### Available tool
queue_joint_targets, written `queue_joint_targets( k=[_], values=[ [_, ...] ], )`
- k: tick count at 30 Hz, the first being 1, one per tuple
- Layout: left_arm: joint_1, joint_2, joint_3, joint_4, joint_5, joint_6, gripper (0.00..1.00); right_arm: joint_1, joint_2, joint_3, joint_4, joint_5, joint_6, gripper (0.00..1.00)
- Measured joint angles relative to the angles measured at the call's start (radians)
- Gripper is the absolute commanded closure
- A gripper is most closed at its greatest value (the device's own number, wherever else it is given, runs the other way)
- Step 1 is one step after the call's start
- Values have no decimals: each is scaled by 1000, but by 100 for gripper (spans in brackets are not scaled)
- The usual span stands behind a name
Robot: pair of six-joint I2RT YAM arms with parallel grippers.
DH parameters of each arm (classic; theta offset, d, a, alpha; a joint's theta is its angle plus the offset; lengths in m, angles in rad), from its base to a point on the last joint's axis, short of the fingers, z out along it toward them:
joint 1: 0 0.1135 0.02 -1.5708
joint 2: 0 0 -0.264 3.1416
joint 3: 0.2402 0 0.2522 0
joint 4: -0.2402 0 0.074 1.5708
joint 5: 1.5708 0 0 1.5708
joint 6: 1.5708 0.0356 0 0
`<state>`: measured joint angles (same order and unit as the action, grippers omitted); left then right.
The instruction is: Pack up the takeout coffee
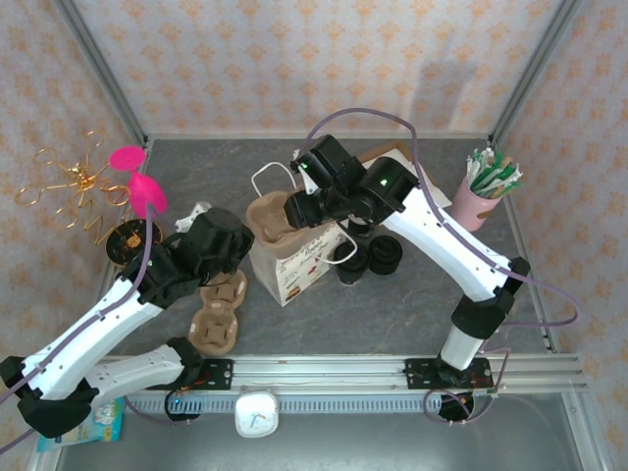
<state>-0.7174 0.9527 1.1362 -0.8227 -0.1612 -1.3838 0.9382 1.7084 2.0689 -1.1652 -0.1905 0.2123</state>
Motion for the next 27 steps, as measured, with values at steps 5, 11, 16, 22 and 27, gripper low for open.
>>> queue_joint_targets(
  k=[5,11,16,22,27],
  values=[
    [27,21,46,-26,34,84,100,26,0,-4,5,49,-13,58],
    [46,20,62,-34,82,151,100,26,4,-2,14,87,-24,58],
    [68,20,63,-40,114,183,100,26,25,6,14,130,-32,58],
    [84,18,63,-49,137,209,100,26,51,12,15,151,-42,59],
    [98,17,63,-55,148,224,100,26,55,12,15,175,-53,59]
  ],
)
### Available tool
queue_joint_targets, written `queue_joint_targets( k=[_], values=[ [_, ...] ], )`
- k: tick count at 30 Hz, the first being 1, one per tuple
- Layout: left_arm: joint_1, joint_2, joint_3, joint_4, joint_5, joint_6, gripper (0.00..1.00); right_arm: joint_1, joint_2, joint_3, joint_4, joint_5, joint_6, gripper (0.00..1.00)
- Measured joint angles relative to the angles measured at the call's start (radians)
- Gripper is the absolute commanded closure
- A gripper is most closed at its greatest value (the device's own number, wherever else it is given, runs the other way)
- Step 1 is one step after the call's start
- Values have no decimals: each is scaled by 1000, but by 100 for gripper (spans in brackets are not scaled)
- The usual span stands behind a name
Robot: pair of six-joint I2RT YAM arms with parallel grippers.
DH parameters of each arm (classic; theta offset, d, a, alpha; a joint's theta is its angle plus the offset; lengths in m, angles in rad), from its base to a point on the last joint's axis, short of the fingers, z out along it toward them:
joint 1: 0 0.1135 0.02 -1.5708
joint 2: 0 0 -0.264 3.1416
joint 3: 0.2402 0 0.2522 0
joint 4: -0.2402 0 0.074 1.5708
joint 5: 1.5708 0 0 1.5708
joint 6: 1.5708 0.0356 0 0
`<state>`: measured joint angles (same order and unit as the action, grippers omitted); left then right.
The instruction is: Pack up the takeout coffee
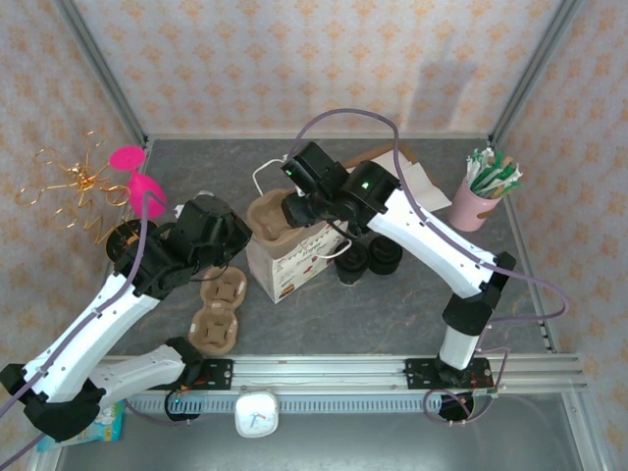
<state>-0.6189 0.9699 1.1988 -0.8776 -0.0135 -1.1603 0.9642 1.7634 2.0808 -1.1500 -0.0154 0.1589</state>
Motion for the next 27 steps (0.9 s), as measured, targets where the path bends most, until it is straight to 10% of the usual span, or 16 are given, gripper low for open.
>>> queue_joint_targets(
  k=[27],
  values=[
    [24,-6,17,-58,5,37,100,37,-7,-114,51,61,-33,60]
  ],
)
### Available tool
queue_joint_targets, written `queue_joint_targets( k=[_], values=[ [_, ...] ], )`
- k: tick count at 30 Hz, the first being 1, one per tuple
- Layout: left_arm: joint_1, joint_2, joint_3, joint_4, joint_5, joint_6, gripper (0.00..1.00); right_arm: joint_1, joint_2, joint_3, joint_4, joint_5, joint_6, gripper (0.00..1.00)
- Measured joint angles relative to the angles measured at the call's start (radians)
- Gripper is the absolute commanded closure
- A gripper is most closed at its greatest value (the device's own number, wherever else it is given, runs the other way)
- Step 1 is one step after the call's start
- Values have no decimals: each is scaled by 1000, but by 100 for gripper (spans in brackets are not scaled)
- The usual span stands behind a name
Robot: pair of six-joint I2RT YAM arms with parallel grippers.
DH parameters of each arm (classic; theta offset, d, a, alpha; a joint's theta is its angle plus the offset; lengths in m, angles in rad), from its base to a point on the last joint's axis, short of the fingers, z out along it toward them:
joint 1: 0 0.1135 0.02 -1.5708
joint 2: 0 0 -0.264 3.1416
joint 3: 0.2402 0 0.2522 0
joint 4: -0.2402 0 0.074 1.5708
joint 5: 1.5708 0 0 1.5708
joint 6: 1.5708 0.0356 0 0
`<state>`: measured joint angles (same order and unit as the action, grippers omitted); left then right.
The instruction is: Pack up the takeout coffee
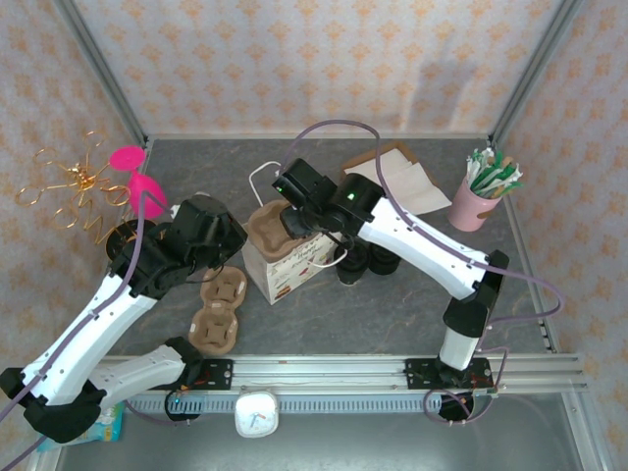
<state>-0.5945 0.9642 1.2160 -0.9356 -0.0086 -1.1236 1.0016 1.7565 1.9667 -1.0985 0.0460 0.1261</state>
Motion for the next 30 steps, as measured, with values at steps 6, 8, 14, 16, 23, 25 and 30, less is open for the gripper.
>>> queue_joint_targets(
  k=[6,8,14,16,23,25,30],
  values=[
    [2,0,3,-18,-26,0,100,0,-26,-4,-2,3,0,59],
    [2,0,5,-22,-29,0,100,0,-35,-6,-3,3,0,59],
    [2,0,10,-21,-24,0,100,1,-54,-43,-3,-15,0,60],
    [2,0,10,-17,-17,0,100,1,-49,-51,-5,-21,0,60],
    [2,-1,5,3,24,0,100,1,37,21,-12,-31,1,58],
    [2,0,5,3,30,0,100,1,63,44,-13,-30,3,58],
    [8,-5,5,3,46,-8,100,1,98,58,-19,-32,4,58]
  ],
)
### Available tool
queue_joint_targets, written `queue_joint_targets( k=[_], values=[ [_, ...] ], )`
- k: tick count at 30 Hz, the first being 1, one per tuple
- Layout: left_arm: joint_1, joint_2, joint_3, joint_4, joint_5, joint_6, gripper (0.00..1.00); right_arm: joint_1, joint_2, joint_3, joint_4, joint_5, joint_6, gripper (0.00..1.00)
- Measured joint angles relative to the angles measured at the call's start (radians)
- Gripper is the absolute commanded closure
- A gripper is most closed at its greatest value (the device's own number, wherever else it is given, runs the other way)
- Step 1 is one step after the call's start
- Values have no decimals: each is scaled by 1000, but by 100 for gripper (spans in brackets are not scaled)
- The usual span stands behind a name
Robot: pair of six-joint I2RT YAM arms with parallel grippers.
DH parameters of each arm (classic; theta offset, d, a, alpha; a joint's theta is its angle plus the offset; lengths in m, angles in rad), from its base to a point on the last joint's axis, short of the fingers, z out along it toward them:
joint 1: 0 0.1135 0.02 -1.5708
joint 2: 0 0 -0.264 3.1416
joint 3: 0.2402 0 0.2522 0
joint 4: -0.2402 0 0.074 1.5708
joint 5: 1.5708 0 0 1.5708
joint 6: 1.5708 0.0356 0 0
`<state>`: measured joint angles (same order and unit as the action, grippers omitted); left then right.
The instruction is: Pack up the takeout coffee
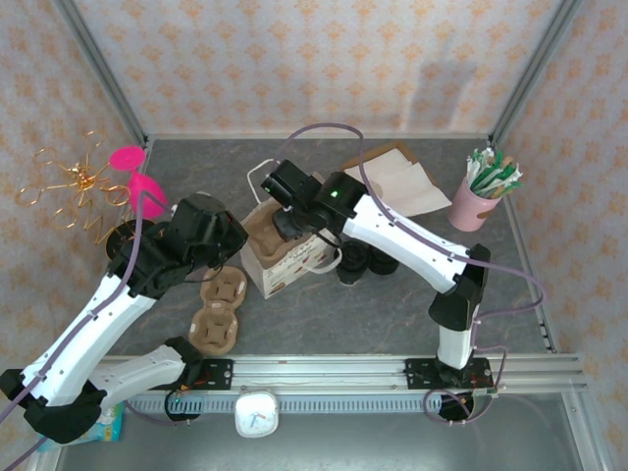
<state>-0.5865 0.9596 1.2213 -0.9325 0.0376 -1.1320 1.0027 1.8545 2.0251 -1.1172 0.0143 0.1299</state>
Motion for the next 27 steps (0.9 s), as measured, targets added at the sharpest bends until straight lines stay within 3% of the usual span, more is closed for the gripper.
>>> queue_joint_targets(
  k=[19,27],
  values=[
    [0,-67,-74,64,108,-102,100,0,64,0,-1,-14,-20,59],
    [0,-119,-96,74,102,-175,100,0,66,-21,3,-21,-38,58]
  ],
)
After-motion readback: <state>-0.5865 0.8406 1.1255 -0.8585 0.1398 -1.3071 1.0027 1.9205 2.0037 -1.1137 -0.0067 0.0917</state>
